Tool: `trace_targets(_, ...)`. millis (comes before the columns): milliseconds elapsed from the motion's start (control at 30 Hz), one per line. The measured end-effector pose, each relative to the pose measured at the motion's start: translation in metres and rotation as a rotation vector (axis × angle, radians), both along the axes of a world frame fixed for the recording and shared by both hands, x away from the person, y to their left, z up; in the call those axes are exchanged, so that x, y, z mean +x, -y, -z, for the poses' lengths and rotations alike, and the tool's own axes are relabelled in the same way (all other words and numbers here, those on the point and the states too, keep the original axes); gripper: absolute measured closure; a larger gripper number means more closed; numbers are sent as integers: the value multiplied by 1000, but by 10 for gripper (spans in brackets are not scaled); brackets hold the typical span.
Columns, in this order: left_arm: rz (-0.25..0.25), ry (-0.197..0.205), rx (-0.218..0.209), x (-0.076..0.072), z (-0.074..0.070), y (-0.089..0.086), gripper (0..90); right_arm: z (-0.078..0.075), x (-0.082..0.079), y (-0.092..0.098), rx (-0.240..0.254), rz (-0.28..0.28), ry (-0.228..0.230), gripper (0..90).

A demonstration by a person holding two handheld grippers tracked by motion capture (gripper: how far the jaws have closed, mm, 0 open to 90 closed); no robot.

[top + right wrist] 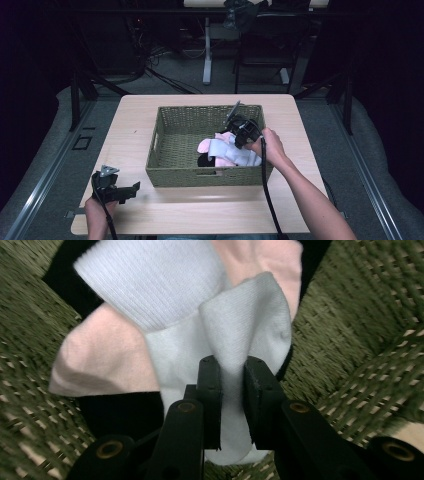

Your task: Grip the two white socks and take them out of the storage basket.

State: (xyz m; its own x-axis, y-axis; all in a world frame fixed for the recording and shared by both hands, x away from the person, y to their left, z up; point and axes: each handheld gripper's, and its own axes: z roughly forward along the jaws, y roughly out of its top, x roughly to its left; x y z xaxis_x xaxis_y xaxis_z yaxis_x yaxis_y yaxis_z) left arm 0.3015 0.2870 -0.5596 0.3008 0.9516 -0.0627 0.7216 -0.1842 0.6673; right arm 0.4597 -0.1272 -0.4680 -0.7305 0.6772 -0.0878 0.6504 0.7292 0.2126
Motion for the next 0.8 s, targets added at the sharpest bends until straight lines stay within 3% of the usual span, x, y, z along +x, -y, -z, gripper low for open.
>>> trace_targets(67, 0, 0, -1, 0, 0, 0, 15, -5, 0, 3, 15, 3, 8, 790)
trace_targets(100, 1, 0, -1, 0, 0, 0, 15, -14, 0, 7, 37, 12, 20, 790)
trace_targets(233, 0, 2, -2, 0, 0, 1, 14, -26, -1, 11, 51, 16, 35, 789)
trace_targets(367, 1, 2, -1, 0, 0, 0, 14, -51, -3, 16, 51, 7, 58, 790)
trace_targets(700, 1, 1, -2, 0, 0, 0, 14, -84, -9, 12, 74, -13, 108, 790)
trace_targets(800, 1, 1, -3, 0, 0, 0, 14, -87, -10, 11, 87, -12, 117, 790)
